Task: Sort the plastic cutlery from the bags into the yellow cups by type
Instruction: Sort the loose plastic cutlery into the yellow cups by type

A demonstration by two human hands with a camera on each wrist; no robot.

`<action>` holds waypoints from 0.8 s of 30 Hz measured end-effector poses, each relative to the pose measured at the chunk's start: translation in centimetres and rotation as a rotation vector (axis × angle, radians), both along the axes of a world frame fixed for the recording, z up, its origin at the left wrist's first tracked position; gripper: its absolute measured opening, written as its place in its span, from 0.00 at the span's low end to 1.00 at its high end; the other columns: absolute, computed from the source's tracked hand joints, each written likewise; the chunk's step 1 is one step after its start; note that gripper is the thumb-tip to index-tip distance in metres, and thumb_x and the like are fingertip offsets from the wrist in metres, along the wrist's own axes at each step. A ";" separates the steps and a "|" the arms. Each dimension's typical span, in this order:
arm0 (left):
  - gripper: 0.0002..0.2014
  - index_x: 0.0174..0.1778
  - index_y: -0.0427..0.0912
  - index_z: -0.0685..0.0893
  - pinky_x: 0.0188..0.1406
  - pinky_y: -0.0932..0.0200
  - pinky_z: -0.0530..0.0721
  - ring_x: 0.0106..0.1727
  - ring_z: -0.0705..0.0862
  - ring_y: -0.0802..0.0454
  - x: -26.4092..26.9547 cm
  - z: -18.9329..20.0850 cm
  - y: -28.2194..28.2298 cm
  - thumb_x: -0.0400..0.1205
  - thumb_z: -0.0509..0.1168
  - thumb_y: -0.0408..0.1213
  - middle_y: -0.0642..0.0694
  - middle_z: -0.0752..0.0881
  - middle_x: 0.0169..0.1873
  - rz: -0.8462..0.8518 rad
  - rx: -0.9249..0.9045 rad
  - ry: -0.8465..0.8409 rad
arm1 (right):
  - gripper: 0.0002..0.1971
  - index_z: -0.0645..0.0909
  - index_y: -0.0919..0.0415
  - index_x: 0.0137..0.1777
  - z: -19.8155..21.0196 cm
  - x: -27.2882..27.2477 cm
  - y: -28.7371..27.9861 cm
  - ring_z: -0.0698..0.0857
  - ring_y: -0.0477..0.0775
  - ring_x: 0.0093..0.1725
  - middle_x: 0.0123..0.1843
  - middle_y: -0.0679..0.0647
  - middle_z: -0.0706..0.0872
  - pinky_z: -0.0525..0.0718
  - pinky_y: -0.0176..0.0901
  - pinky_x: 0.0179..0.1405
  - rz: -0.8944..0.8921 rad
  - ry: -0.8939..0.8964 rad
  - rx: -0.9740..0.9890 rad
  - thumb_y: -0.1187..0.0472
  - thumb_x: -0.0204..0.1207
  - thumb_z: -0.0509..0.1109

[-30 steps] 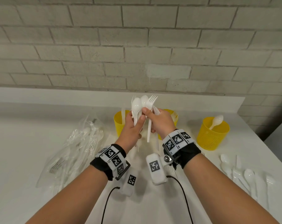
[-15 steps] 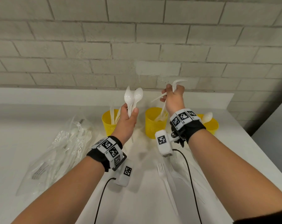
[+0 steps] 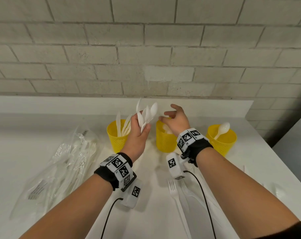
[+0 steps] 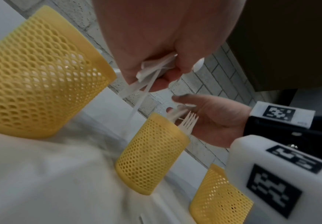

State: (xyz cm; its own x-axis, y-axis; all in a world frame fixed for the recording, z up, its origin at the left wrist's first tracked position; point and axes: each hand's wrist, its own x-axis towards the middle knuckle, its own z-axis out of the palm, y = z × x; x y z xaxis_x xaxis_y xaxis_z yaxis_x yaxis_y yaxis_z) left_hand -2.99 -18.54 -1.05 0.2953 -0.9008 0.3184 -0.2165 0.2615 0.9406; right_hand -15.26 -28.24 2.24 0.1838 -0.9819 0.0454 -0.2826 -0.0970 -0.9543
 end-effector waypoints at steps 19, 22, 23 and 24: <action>0.36 0.81 0.37 0.49 0.62 0.86 0.63 0.69 0.65 0.75 -10.3 2.7 -1.1 0.82 0.62 0.24 0.63 0.60 0.70 -0.157 0.029 -0.183 | 0.08 0.82 0.62 0.44 3.8 -6.7 4.6 0.87 0.59 0.44 0.40 0.56 0.87 0.85 0.56 0.49 0.026 -0.053 -0.179 0.57 0.72 0.74; 0.22 0.66 0.43 0.71 0.51 0.68 0.78 0.52 0.82 0.61 -12.1 3.3 -2.3 0.79 0.70 0.30 0.53 0.80 0.53 -0.207 0.069 -0.204 | 0.08 0.79 0.53 0.37 5.2 -10.0 3.3 0.86 0.53 0.40 0.35 0.49 0.84 0.84 0.51 0.46 0.012 0.010 -0.219 0.64 0.69 0.75; 0.17 0.60 0.43 0.75 0.48 0.61 0.79 0.48 0.82 0.54 -12.6 3.5 -2.6 0.78 0.71 0.34 0.49 0.82 0.49 -0.211 0.105 -0.296 | 0.10 0.78 0.51 0.36 5.8 -11.2 2.8 0.84 0.47 0.36 0.33 0.46 0.83 0.83 0.47 0.43 -0.006 0.012 -0.227 0.65 0.68 0.76; 0.16 0.57 0.41 0.78 0.45 0.55 0.80 0.45 0.82 0.49 -13.1 3.4 -3.1 0.77 0.72 0.39 0.46 0.82 0.46 -0.216 0.145 -0.386 | 0.12 0.77 0.49 0.35 6.4 -12.5 2.2 0.83 0.40 0.32 0.32 0.45 0.82 0.82 0.41 0.38 -0.034 0.014 -0.229 0.66 0.68 0.76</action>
